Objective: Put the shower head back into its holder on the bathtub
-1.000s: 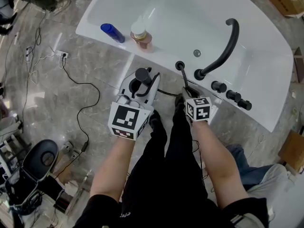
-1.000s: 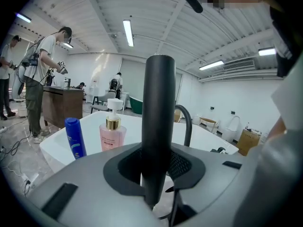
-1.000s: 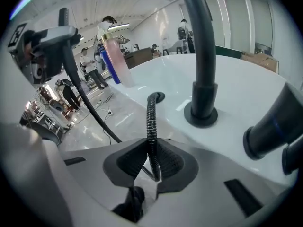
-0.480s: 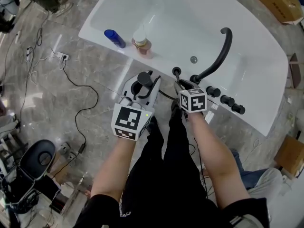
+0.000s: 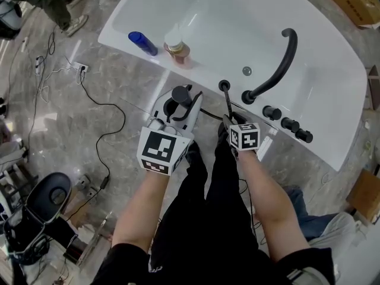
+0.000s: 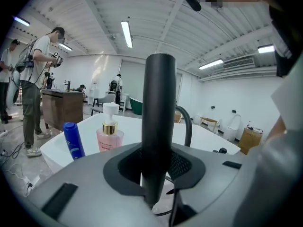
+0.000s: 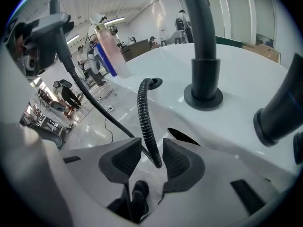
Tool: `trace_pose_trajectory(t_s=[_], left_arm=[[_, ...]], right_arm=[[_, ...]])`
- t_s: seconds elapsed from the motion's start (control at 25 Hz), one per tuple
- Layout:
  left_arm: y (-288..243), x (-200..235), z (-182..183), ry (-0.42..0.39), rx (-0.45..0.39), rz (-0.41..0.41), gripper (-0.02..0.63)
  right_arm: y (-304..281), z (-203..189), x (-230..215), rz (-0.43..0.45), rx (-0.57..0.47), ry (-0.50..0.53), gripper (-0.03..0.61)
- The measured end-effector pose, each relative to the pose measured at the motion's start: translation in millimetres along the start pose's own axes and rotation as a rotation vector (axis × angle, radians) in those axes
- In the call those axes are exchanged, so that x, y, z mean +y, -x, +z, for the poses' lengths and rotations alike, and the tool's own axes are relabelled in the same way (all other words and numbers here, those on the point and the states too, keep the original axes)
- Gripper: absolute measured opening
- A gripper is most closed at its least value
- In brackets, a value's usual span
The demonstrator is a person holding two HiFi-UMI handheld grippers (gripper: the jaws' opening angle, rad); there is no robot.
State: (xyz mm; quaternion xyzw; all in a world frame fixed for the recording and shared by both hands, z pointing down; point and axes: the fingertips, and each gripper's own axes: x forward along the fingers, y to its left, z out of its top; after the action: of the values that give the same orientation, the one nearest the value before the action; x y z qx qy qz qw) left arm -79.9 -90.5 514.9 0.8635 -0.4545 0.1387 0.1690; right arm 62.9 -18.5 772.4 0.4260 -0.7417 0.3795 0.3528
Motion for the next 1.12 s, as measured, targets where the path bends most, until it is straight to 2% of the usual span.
trace_pose_trajectory(t_s=[0.04,0.08,0.12,0.36,0.64,0.92,1.12], left_arm=[[0.5,2.0,-1.0,-0.001,0.001,0.005,0.118],[1.0,4.6,-1.4,0.001,0.000,0.011,0.118],[1.5,7.1,-1.2,0.005,-0.002,0.016,0.118],[11.3,4.2,19.9,-0.001,-0.022,0.021,0.118],[42.2,-14.3,94.0,-0.044,-0.084,0.006,0.118],[91.6,-21.9,173.9,-0.086,-0.166,-0.014,0.118],[122.5,-34.7,227.0,-0.107,-0.233,-0.051,0.118]], right_arm=[[-1.5,0.1,-0.2,0.001,-0.013,-0.001,0.145],[-1.5,2.6,0.3,0.001,-0.025,0.006,0.096],[0.3,7.1,1.2,0.002,-0.036,0.018,0.075],[31.4,50.0,10.5,0.006,-0.081,0.040,0.074],[80.2,111.8,32.0,0.015,-0.111,0.021,0.098],[202.2,167.2,60.2,0.013,-0.329,-0.011,0.070],[302.9,193.0,73.4,0.015,-0.500,0.016,0.055]])
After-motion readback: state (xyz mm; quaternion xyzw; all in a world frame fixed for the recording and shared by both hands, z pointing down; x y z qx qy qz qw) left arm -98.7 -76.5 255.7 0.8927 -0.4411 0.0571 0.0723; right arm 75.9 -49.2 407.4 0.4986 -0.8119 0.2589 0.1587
